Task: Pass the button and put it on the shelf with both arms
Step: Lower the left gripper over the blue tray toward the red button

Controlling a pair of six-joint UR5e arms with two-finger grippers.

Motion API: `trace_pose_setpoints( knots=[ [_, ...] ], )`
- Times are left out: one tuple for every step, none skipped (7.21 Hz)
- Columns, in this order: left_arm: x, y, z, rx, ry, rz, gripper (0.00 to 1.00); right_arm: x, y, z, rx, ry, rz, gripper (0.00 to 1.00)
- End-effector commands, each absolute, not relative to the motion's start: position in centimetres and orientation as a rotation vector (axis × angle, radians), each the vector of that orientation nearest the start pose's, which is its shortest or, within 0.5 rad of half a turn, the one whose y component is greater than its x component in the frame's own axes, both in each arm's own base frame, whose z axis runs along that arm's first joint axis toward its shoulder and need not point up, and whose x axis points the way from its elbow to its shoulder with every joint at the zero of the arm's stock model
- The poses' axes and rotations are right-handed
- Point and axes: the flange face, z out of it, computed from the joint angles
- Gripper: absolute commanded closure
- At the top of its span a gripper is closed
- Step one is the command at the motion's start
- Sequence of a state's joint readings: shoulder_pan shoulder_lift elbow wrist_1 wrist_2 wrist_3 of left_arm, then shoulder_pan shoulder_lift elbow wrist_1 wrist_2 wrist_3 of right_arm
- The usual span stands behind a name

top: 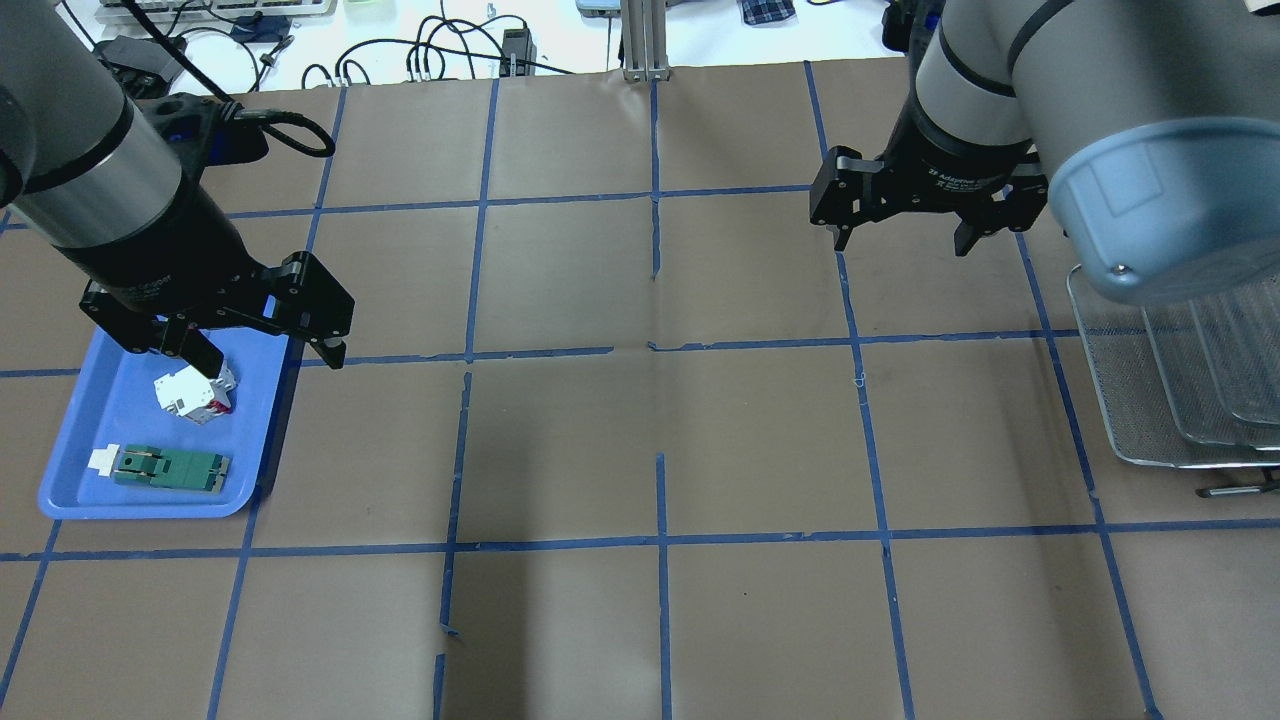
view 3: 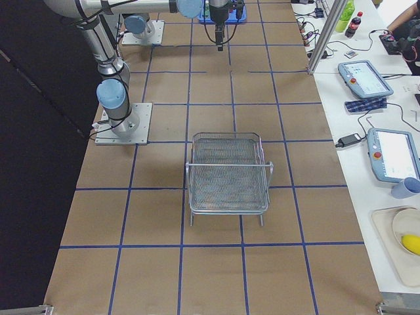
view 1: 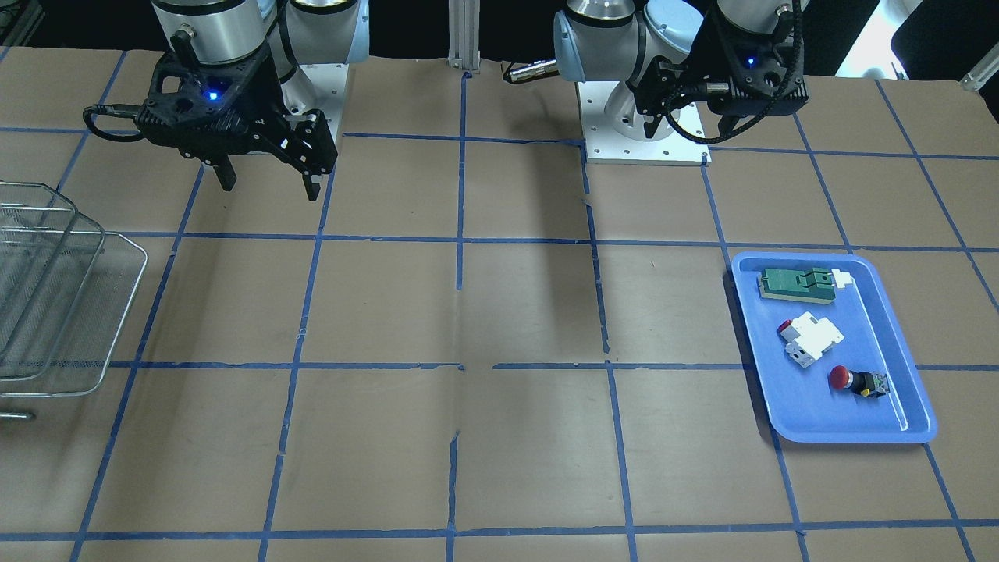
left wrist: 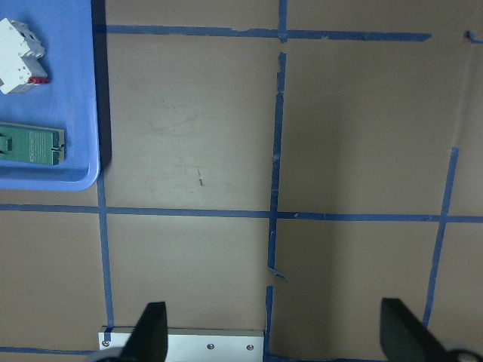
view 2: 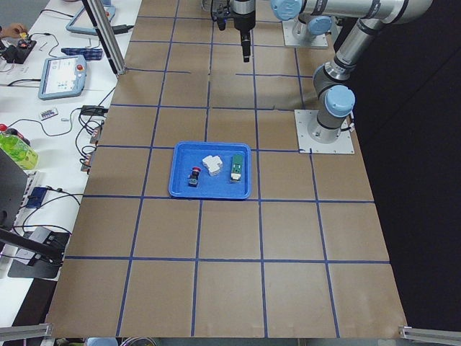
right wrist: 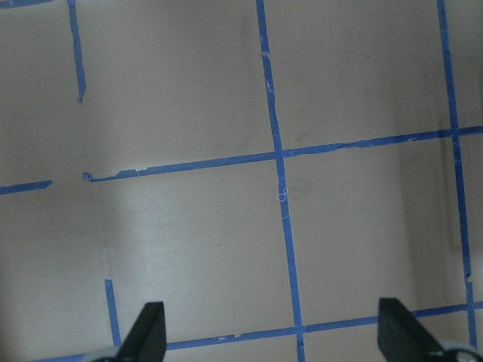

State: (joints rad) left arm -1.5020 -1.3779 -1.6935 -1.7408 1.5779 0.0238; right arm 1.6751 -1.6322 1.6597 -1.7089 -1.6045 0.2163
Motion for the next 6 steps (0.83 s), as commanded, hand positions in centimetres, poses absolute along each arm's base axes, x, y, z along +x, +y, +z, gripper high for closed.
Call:
trace_pose_setpoints(
  knots=[
    [-10.54, -40.74, 49.86, -0.065, 3.136, 0.15, 0.0, 17.88, -45.96, 48.64, 0.179, 3.148, -0.176, 0.0],
    [-10.47, -40.69, 49.91, -0.067, 3.134, 0.15, 0.0, 17.89, -45.91, 48.35, 0.179, 3.147, -0.168, 0.0],
    [-10.42, -40.77, 49.86, -0.069, 3.136, 0.15, 0.0, 17.89, -45.91, 48.35, 0.179, 3.147, -0.168, 0.0],
    [-10.36, -40.81, 49.88, -0.072, 3.136, 0.147, 0.0, 17.89, -45.9, 48.27, 0.179, 3.148, -0.166, 0.0],
    [-10.35, -40.93, 49.81, -0.072, 3.136, 0.14, 0.0, 17.89, -45.9, 48.27, 0.179, 3.148, -0.166, 0.0],
    [-10.22, -40.96, 49.81, -0.065, 3.137, 0.14, 0.0, 17.89, -45.9, 48.27, 0.179, 3.148, -0.166, 0.0]
  ],
)
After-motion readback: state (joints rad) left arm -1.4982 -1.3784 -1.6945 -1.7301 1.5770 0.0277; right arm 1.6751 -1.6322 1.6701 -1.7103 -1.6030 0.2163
